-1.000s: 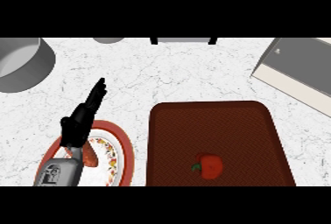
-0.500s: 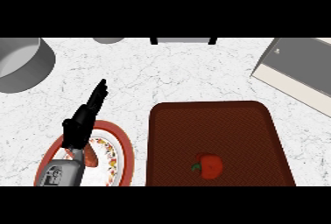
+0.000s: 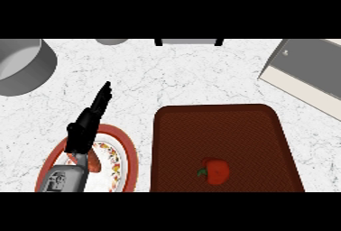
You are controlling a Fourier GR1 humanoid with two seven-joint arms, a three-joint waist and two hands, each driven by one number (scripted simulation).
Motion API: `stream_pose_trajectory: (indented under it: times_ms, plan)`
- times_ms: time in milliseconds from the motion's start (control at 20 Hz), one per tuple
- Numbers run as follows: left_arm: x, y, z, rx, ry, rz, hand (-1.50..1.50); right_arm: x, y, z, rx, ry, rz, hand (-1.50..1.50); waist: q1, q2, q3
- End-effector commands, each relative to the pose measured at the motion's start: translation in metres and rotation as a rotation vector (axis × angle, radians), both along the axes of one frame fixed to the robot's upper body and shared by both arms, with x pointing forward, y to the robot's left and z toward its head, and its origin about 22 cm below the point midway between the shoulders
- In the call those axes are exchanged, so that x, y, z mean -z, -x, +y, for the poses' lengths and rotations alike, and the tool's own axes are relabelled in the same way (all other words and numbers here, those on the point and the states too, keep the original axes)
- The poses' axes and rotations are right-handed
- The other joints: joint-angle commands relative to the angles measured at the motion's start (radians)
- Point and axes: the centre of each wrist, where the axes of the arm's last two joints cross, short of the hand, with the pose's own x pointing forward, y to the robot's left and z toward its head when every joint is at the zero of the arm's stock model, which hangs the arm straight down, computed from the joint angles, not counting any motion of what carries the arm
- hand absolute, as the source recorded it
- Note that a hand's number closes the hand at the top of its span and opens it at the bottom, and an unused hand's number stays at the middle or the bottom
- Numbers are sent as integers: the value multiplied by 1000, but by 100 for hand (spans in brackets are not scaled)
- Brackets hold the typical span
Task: Pick the tomato from the tray and place it in the tiered shelf
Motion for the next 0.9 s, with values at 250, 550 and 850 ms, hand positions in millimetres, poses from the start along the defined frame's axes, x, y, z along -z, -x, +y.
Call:
stream_pose_trajectory:
  times_ms: [250,550,850]
  plan:
    - [8,13,22,-20,14,6,0,-63,91,-7,140,-112,-220,-150,-22,-11,-2]
    - [5,10,9,-57,13,17,0,-35,141,-29,170,-275,-88,-150,-48,-17,1]
    - [-4,0,14,-74,2,13,0,-33,211,-22,185,-246,7,-150,-69,-19,0]
